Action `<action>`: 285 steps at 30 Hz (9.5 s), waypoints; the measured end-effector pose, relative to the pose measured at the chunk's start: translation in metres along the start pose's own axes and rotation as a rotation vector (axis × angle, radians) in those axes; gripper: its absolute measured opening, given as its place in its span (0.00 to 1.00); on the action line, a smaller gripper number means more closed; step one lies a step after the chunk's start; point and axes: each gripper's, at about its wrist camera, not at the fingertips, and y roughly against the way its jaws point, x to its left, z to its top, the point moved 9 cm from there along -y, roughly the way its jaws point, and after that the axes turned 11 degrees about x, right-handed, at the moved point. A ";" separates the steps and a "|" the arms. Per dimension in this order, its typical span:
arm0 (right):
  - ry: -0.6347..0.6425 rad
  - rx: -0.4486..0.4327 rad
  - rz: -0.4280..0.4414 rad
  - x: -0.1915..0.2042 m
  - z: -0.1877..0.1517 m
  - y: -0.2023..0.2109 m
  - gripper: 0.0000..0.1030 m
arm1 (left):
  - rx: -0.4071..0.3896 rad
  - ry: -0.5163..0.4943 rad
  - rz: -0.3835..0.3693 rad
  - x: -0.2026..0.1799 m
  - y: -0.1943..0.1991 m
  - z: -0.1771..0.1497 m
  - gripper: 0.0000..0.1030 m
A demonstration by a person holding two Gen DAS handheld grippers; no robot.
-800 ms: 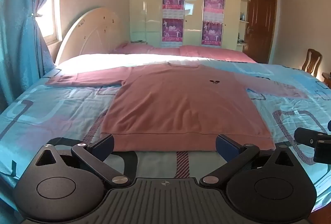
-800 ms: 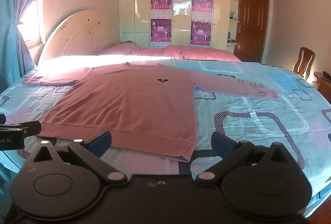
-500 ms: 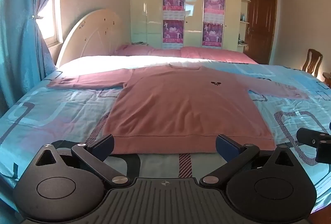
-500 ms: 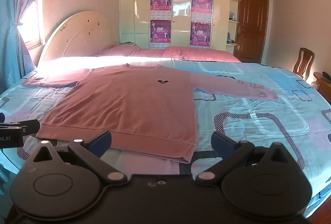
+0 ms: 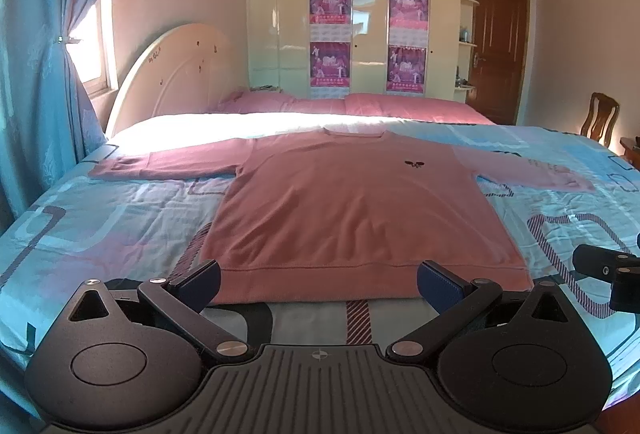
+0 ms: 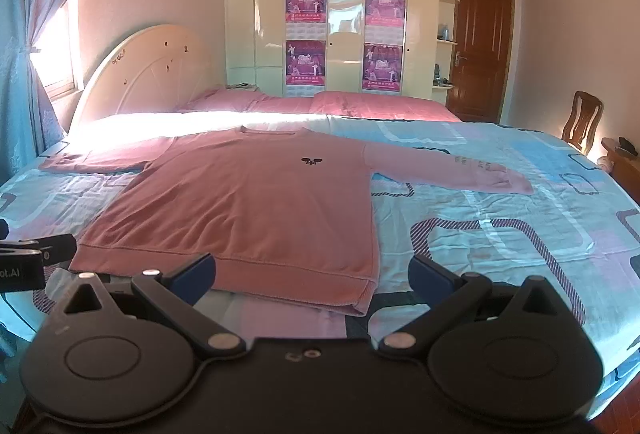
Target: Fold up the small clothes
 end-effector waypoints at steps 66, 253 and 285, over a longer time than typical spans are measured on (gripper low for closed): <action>0.002 -0.024 -0.010 0.005 0.006 0.012 0.99 | -0.017 0.004 -0.004 0.006 0.006 0.000 1.00; -0.353 0.157 -0.049 -0.108 0.161 -0.366 0.25 | 0.075 0.188 -0.306 -0.002 -0.475 0.215 0.06; -0.222 0.204 -0.072 -0.105 0.178 -0.402 0.03 | 0.137 0.068 -0.284 -0.022 -0.492 0.211 0.10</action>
